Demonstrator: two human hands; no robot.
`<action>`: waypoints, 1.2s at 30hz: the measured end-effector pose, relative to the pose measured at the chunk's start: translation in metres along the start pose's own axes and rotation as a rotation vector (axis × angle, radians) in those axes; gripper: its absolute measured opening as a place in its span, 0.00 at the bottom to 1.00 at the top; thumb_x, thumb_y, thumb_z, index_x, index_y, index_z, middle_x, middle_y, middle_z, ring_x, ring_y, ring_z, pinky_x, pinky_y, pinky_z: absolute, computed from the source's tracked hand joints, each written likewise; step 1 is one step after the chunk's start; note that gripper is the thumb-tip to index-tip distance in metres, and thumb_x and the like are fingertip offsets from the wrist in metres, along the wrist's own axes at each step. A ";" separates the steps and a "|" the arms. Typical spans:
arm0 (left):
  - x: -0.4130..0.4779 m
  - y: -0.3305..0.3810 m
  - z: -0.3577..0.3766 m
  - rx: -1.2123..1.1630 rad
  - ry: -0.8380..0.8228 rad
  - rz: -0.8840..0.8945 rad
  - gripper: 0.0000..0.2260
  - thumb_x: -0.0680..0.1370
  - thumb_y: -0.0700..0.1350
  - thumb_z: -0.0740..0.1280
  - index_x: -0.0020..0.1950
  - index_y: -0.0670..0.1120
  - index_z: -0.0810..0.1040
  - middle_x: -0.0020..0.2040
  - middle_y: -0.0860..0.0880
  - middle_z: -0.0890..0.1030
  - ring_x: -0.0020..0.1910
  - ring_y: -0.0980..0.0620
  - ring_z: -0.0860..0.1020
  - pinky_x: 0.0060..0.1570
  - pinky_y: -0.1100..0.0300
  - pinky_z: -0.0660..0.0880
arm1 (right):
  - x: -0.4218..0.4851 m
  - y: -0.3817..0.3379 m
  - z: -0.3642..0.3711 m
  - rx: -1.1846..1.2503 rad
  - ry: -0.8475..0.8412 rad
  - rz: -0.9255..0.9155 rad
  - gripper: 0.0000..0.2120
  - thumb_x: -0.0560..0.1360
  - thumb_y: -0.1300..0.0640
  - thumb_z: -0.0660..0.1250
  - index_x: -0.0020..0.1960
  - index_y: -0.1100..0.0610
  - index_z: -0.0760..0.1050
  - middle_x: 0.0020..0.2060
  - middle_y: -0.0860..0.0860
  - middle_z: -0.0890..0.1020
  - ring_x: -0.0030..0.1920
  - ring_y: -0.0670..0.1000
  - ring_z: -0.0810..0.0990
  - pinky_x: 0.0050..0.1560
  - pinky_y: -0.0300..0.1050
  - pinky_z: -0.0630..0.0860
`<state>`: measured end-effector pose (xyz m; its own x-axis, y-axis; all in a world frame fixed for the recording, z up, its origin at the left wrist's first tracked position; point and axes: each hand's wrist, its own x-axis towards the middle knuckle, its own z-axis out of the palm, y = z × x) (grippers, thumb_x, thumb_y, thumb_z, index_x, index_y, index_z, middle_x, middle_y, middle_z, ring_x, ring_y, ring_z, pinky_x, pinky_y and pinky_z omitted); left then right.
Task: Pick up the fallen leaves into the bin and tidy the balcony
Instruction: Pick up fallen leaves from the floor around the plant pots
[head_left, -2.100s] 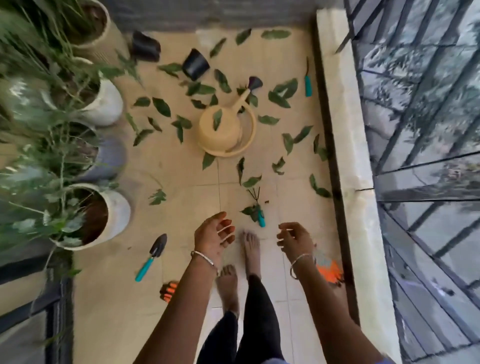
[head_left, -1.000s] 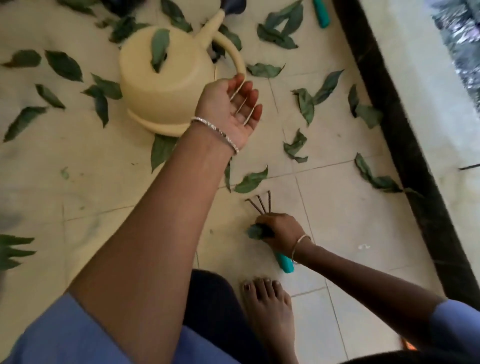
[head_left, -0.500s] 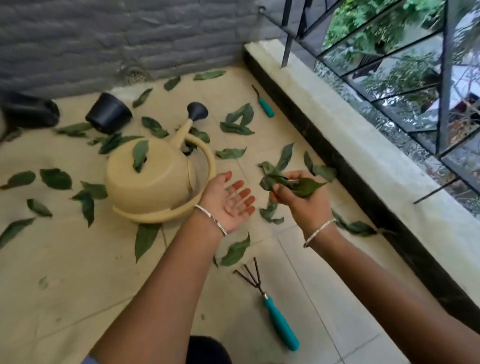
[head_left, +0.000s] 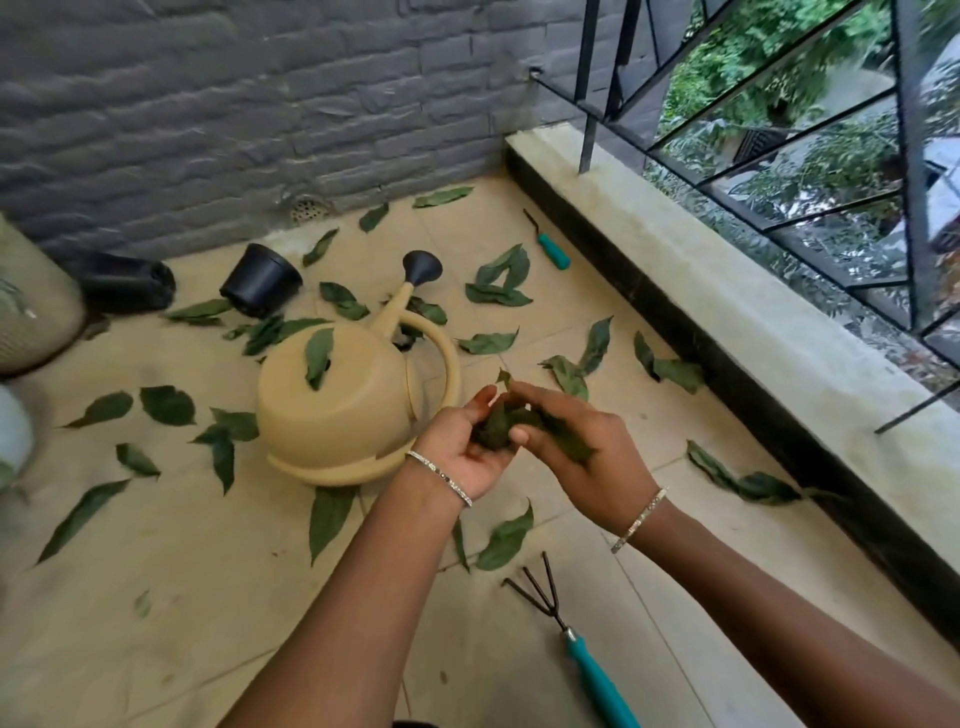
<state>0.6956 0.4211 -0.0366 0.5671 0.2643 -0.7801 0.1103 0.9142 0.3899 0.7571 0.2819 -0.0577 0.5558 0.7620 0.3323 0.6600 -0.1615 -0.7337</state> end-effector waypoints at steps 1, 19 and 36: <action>-0.001 0.001 0.000 -0.013 0.011 0.014 0.10 0.83 0.38 0.56 0.50 0.41 0.77 0.47 0.39 0.81 0.43 0.43 0.79 0.31 0.52 0.78 | 0.001 -0.001 -0.002 0.008 0.046 0.003 0.21 0.79 0.46 0.62 0.70 0.52 0.73 0.59 0.45 0.81 0.57 0.43 0.79 0.57 0.39 0.77; -0.013 -0.002 0.000 0.176 -0.135 -0.099 0.06 0.78 0.42 0.64 0.49 0.41 0.77 0.45 0.42 0.79 0.46 0.49 0.79 0.55 0.59 0.76 | 0.007 -0.017 0.007 0.085 -0.061 0.071 0.50 0.69 0.31 0.61 0.78 0.43 0.34 0.80 0.44 0.48 0.79 0.47 0.47 0.75 0.66 0.45; -0.022 0.035 -0.052 -0.004 0.028 0.092 0.12 0.76 0.41 0.56 0.35 0.44 0.73 0.30 0.48 0.71 0.26 0.53 0.69 0.29 0.65 0.71 | -0.047 0.111 0.100 -0.424 -0.561 0.250 0.19 0.75 0.53 0.69 0.66 0.48 0.74 0.62 0.51 0.74 0.60 0.54 0.73 0.60 0.52 0.74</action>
<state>0.6443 0.4634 -0.0308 0.5519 0.3553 -0.7545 0.0560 0.8869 0.4586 0.7535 0.2907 -0.2144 0.4486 0.8580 -0.2502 0.7491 -0.5137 -0.4184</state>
